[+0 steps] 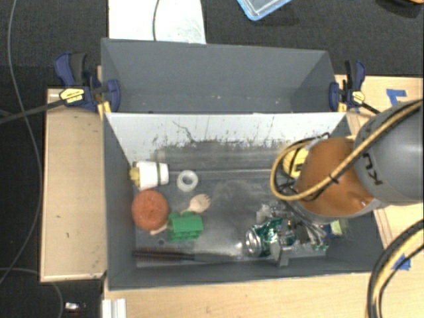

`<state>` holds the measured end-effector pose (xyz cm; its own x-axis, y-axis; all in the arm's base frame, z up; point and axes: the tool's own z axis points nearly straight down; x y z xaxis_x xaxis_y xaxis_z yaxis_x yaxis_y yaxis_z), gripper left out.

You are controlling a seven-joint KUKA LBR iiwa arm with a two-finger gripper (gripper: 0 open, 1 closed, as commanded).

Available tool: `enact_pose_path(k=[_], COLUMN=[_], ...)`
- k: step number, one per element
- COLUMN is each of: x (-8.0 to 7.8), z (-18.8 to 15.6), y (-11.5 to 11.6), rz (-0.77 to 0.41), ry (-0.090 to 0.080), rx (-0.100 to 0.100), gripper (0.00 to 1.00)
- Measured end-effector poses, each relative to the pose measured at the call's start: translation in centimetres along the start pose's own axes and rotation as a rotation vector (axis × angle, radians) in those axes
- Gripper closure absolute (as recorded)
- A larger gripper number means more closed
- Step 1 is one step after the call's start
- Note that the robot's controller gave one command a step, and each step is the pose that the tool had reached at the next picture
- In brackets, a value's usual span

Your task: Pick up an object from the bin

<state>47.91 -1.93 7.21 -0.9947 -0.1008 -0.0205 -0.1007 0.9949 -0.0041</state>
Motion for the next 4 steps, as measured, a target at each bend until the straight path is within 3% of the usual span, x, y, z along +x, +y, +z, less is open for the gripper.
enact_pose_path(k=[1, 2, 3, 4], x=[-0.2, -0.2, 0.0, -0.2], z=[-0.2, -0.2, -2.8, -7.5], y=[0.6, 0.6, 0.6, 0.6], rz=[-0.022, -0.023, -0.024, -0.025], ry=[0.003, 0.003, 0.01, 0.007], rx=[-0.002, -0.002, -0.003, -0.003], gripper=[1.0, 1.0, 1.0, 1.0])
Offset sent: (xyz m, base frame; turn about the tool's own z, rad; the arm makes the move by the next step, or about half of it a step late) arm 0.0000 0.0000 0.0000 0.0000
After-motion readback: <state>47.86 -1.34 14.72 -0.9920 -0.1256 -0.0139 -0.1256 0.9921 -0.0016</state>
